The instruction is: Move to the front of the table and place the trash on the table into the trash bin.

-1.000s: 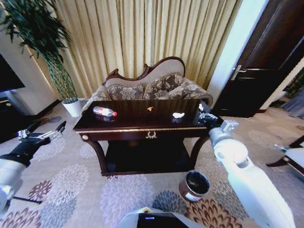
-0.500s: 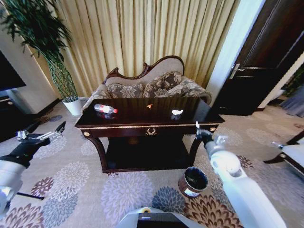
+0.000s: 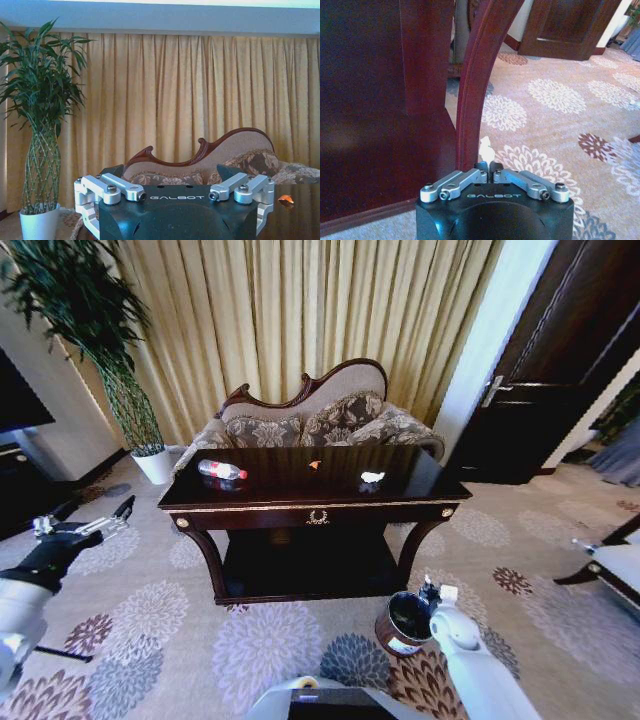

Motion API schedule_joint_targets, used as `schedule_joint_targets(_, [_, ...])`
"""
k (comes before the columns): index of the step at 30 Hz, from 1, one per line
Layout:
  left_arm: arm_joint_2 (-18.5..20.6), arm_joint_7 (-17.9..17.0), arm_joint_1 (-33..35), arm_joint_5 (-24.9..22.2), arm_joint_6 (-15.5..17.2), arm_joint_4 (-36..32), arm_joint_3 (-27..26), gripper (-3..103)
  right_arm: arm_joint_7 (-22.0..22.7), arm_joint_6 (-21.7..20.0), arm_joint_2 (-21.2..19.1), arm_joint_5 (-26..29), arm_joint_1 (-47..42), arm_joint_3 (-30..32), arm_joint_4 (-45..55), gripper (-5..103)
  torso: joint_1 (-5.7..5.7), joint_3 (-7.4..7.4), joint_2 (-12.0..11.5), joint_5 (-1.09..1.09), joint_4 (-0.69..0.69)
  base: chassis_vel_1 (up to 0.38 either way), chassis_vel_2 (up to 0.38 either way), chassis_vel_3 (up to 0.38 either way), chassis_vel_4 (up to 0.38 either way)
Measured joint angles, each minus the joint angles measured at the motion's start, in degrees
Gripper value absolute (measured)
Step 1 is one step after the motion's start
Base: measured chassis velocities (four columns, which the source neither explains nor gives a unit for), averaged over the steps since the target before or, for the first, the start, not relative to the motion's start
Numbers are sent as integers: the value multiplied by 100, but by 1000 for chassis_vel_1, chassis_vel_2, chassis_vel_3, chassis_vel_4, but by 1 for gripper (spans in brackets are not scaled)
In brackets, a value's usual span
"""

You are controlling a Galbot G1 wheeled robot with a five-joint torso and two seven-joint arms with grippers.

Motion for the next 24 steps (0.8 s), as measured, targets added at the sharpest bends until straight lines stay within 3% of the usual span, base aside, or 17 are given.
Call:
schedule_joint_targets(4, [0,1,0,0,-10,16,-5,100,-28,23,105,-205,127,19,-187,-1,-1,-1,1,-2,0,0,0,0,0])
schedule_joint_targets(12, [6,19,-21,13,-38,70,2,100,74,96,195,-409,388,23,-472,32,0,0,0,0,-1,0,0,0,0])
schedule_joint_targets(15, [6,24,-26,36,-50,93,23,100,94,88,188,-409,388,26,-438,37,0,0,0,0,-2,0,0,0,0])
schedule_joint_targets(20, [0,28,-28,63,-74,122,67,100,162,99,136,-368,295,47,-174,58,0,0,0,0,-2,0,0,0,0])
schedule_joint_targets(23, [4,29,-37,63,-75,122,72,100,156,218,110,-308,255,54,30,64,0,0,0,1,-2,0,0,0,0])
schedule_joint_targets(24, [11,30,-46,62,-76,122,79,100,61,436,60,-220,192,65,380,75,0,0,0,1,-1,0,0,0,0])
